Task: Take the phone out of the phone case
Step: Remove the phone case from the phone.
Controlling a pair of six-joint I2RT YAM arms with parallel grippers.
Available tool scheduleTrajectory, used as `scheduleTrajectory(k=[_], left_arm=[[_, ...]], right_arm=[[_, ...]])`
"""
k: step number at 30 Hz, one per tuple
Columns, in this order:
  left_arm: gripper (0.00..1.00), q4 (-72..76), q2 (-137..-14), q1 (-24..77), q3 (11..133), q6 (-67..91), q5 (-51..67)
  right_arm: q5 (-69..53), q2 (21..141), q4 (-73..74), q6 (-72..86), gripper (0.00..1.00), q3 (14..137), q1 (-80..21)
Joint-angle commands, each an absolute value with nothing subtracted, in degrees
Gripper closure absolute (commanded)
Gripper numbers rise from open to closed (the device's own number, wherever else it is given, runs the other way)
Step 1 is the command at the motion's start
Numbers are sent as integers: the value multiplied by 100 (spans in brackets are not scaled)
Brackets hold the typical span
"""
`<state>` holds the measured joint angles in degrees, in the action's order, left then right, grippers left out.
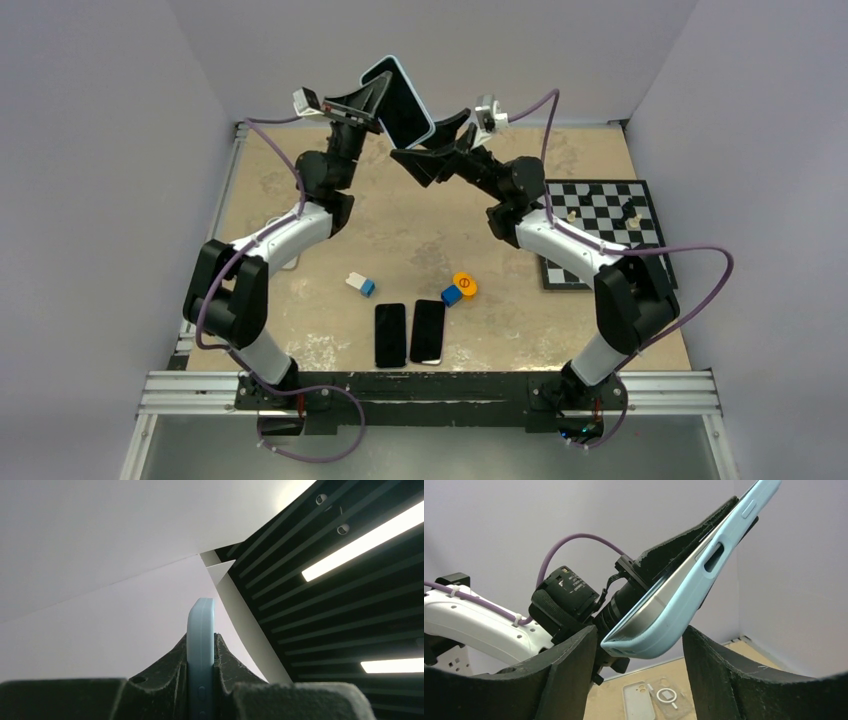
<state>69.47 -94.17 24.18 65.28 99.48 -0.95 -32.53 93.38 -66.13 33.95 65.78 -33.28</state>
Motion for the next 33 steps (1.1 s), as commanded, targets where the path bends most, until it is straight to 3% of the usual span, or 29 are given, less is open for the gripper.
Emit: scheduleTrajectory(k=[1,5,10,14,22,33], left_arm=[[100,7735,-9151,2460,6549,10132,-234],[100,7711,-9139,2461,6608,10099,-197],[100,7567,-8995,2461,6636,10079,-112],[100,7199,-8752,2461,6573,10322,-62],[100,5307,-7873,2461,6363,10930,533],[100,5592,-7818,2452,6409,11137,638]], right_arm=[[-3237,9245,-6391,3045,35,6909,-3340],[-3219,9319,-6334,3093,45,6974,-3340],[-3060,9414,-5991,2868,67,7050,-3340],[-2961,9485,-5636,2119,100,7071,-3340],[-2991,9672,-5032,276,100,7004,-3289],[-2954,9886,-4418,-93,100,7165,-3062]])
